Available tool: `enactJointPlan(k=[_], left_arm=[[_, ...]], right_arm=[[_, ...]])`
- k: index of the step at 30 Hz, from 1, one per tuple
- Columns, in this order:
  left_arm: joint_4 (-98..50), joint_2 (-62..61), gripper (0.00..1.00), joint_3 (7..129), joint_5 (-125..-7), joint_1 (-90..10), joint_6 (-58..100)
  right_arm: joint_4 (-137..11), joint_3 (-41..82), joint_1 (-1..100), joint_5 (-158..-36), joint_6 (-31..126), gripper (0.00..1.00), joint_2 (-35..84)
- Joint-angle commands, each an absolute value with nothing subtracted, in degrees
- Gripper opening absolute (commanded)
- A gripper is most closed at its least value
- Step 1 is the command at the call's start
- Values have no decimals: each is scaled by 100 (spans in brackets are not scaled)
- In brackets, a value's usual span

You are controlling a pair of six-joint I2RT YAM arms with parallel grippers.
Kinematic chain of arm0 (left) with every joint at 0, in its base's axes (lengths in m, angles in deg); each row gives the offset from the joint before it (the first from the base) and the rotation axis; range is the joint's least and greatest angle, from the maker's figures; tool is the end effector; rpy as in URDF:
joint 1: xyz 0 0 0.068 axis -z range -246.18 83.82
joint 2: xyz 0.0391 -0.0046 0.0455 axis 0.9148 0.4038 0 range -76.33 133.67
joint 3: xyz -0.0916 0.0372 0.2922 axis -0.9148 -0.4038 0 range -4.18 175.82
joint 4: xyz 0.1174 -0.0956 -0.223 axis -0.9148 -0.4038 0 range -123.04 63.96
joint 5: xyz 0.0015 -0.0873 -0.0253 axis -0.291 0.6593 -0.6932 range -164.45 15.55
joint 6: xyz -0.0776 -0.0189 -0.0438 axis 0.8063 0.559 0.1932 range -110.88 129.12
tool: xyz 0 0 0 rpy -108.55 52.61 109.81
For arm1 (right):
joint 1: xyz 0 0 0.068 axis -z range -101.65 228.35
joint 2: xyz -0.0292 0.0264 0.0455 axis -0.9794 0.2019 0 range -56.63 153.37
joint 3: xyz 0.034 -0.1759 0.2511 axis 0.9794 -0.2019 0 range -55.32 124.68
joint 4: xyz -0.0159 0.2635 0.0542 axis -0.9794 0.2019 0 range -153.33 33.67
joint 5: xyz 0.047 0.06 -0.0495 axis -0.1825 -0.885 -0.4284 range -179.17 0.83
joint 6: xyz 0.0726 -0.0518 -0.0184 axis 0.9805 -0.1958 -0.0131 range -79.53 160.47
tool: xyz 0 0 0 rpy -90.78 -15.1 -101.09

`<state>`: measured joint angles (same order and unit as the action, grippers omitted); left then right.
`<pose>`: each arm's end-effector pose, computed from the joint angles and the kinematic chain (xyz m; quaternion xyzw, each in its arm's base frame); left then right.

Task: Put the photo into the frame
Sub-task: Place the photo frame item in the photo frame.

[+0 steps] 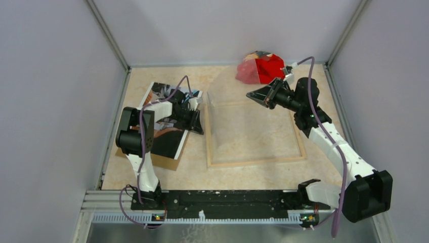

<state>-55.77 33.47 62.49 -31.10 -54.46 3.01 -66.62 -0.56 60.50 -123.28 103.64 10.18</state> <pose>0.3678 -0.1335 0.1394 0.1968 0.8993 -0.3716 0.1204 0.2733 0.1361 0.3741 0.1034 0.7431 0.5736 0.3286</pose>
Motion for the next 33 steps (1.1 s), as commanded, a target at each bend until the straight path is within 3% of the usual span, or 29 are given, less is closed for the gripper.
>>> enactJointPlan(k=[1, 33], left_arm=[[-5595, 3355, 27, 6253, -2948, -5467, 224], [-5650, 3389, 29, 6278, -2941, -5478, 185]], right_arm=[[-6870, 361, 5981, -12294, 10491, 0, 1042], [-5792, 1175, 5910, -12369, 9782, 0, 876]])
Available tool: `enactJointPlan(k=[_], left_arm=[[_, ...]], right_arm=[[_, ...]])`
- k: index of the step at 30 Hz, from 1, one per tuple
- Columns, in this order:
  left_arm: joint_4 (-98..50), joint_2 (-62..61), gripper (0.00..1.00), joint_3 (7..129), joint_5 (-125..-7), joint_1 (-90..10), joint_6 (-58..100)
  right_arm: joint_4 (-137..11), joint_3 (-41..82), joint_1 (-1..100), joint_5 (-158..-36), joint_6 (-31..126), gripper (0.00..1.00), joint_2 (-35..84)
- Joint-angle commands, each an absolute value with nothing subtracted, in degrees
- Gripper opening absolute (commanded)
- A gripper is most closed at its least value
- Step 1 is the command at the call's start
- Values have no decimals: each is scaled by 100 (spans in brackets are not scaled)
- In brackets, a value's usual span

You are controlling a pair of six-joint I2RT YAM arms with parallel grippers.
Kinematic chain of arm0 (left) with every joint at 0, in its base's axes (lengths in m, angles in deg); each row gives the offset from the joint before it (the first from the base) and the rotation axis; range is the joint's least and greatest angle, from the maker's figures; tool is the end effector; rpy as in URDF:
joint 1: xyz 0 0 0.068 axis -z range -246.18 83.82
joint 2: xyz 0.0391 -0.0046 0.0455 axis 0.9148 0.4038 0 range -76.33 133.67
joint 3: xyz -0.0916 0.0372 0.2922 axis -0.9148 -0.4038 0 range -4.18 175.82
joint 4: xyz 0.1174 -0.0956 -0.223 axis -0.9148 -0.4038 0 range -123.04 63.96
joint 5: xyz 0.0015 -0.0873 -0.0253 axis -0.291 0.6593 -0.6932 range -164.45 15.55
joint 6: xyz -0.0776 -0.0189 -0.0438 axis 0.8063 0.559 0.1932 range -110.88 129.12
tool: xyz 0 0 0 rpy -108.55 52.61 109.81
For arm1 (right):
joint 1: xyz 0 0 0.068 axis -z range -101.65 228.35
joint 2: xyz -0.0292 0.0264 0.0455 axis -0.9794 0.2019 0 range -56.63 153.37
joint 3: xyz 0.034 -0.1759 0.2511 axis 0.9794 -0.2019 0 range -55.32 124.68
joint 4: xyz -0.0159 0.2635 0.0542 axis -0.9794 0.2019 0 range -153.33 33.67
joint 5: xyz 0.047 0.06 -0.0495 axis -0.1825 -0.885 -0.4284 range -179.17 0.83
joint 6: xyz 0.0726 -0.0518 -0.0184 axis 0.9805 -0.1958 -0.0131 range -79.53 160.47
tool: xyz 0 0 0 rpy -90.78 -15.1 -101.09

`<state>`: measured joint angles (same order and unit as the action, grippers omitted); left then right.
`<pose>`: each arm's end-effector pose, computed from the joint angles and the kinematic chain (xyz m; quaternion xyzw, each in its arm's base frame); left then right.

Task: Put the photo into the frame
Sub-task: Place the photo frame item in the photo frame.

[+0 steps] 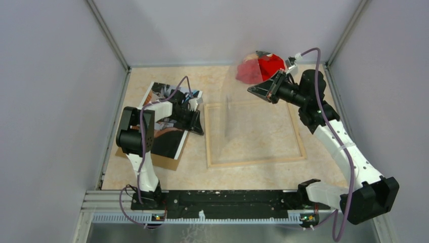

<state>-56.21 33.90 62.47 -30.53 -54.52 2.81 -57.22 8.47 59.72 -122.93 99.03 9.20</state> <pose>0.3668 -0.1335 0.1368 0.1956 0.8986 -0.3759 0.1136 0.2629 0.1364 0.4187 0.0681 0.7444 0.5626 0.3531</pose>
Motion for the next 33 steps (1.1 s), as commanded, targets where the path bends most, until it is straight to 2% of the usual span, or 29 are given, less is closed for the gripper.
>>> enactJointPlan(k=[1, 11, 33], left_arm=[[-5657, 3388, 29, 6279, -2943, -5483, 186], [-5682, 3431, 34, 6329, -2929, -5484, 184], [-5703, 3468, 35, 6313, -2924, -5528, 155]], right_arm=[[-5803, 1161, 5910, -12390, 9778, 0, 876], [-6137, 1054, 5902, -12544, 10045, 0, 907], [-6565, 462, 5787, -12564, 10228, 0, 725]])
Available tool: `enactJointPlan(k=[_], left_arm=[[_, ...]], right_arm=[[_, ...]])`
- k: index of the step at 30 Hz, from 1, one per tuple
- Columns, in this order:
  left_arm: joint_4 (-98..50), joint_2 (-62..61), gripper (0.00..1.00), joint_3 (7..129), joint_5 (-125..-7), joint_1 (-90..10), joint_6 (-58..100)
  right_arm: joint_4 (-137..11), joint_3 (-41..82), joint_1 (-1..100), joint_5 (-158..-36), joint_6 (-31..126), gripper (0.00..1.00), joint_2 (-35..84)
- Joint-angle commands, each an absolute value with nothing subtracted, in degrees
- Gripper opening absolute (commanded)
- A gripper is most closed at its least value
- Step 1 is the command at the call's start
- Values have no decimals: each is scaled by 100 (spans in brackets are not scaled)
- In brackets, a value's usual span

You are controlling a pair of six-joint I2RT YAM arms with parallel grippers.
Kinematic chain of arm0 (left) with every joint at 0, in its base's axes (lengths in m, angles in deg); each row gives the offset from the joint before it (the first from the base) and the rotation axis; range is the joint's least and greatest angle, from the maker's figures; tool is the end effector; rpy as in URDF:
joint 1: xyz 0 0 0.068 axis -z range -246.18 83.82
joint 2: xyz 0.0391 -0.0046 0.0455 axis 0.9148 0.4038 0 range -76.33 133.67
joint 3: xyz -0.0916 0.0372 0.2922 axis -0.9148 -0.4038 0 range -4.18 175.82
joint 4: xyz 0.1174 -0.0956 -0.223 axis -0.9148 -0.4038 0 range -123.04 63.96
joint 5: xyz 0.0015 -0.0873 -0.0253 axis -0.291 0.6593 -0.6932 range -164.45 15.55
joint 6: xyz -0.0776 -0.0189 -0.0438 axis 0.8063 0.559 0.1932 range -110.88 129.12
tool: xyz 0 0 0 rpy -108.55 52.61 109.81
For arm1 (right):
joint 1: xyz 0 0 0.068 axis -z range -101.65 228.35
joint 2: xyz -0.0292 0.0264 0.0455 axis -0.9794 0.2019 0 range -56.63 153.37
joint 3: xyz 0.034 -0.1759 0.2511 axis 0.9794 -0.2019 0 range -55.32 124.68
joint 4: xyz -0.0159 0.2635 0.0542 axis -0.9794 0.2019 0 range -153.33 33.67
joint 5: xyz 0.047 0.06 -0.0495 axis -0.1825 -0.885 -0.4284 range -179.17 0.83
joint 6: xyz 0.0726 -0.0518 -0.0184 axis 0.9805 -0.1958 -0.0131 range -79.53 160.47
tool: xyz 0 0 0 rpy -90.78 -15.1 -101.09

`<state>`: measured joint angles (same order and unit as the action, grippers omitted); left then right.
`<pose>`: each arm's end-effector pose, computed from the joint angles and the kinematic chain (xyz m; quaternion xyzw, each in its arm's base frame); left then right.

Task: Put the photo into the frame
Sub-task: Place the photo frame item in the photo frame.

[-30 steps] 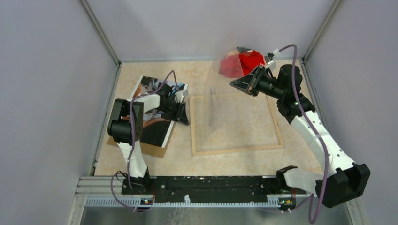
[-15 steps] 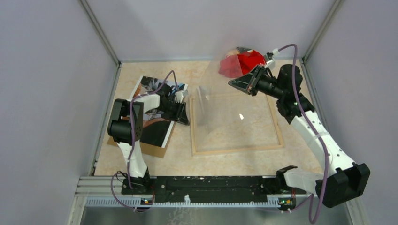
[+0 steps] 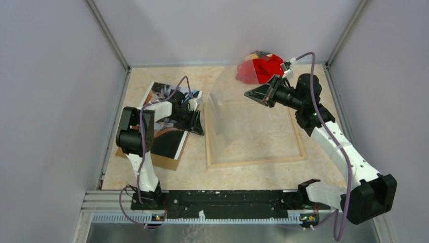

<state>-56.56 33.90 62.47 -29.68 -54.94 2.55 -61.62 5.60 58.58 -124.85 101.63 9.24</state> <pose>0.3666 -0.1315 0.1374 0.1938 0.8966 -0.3821 0.1124 0.2607 0.1442 0.4096 0.0607 0.7371 0.5849 0.3330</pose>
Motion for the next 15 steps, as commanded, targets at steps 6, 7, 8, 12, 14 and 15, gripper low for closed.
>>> enactJointPlan(k=[6, 7, 8, 12, 14, 15], left_arm=[[-5715, 3484, 36, 6331, -2922, -5536, 151], [-5715, 3493, 36, 6332, -2923, -5536, 154], [-5707, 3506, 36, 6328, -2922, -5533, 156], [-5704, 3503, 36, 6330, -2918, -5535, 156], [-5705, 3515, 36, 6331, -2920, -5535, 157], [-5702, 3511, 36, 6331, -2906, -5537, 152]], right_arm=[[-6641, 240, 5788, -12549, 10299, 0, 602], [-6641, 216, 5787, -12543, 10309, 0, 582], [-6636, 207, 5787, -12534, 10317, 0, 559], [-6617, 189, 5787, -12497, 10313, 0, 511], [-6591, 210, 5789, -12488, 10301, 0, 503], [-6562, 227, 5787, -12481, 10277, 0, 511]])
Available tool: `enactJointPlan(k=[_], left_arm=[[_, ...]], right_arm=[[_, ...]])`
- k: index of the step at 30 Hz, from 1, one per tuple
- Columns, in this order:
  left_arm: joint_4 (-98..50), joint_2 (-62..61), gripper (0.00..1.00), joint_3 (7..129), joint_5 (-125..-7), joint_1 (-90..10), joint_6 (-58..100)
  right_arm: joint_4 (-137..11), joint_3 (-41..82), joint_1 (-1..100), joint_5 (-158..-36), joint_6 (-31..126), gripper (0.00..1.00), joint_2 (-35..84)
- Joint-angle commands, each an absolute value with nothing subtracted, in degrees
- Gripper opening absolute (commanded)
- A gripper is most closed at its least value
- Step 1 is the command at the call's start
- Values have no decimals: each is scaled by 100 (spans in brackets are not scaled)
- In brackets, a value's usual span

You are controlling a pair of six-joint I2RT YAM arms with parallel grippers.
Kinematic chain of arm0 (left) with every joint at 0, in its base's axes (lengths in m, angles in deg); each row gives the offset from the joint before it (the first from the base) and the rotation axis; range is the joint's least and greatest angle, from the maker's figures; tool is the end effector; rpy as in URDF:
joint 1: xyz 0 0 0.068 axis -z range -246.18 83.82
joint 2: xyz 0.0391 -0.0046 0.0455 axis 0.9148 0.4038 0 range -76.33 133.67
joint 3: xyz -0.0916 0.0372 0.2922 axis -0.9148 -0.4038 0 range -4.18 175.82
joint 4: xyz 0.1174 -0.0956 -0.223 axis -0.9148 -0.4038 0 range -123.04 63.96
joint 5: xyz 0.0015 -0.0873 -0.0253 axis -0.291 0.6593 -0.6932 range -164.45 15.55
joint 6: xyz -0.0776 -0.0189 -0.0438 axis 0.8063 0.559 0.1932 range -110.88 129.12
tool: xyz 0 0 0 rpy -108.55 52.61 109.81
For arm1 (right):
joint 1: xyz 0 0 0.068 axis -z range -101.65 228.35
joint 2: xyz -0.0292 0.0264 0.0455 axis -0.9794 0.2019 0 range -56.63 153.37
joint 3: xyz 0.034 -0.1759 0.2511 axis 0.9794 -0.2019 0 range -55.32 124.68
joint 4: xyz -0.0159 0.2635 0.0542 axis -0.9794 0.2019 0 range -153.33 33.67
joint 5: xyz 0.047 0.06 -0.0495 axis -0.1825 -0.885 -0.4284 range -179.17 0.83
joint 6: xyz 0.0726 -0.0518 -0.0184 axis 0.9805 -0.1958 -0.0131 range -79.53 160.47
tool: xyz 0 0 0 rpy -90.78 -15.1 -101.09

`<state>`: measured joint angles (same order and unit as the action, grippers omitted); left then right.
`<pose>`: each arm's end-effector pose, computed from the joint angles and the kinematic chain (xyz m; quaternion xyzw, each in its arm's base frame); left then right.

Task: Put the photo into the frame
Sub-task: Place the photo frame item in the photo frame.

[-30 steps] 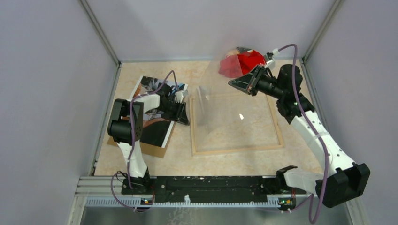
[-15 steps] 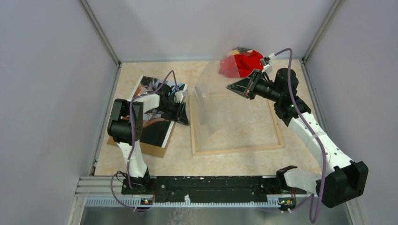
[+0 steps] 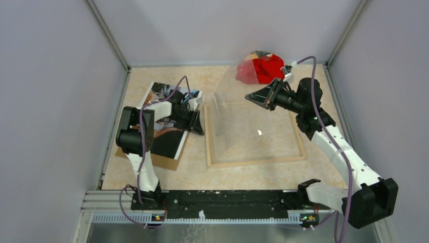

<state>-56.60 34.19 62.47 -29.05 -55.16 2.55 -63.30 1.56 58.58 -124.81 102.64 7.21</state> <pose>0.3669 -0.1306 0.1362 0.1914 0.8953 -0.3869 0.1100 0.2527 0.1413 0.3952 0.0687 0.7380 0.5868 0.3261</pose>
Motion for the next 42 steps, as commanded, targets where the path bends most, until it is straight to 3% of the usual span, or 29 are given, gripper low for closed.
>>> enactJointPlan(k=[1, 21, 42], left_arm=[[-5706, 3511, 36, 6330, -2898, -5534, 162], [-5732, 3559, 36, 6327, -2915, -5537, 112], [-5802, 3582, 36, 6446, -2856, -5537, 130]], right_arm=[[-6529, 239, 5788, -12477, 10260, 0, 507], [-6351, -70, 6119, -12549, 10032, 0, 475], [-5053, 53, 6902, -12722, 8705, 0, 577]])
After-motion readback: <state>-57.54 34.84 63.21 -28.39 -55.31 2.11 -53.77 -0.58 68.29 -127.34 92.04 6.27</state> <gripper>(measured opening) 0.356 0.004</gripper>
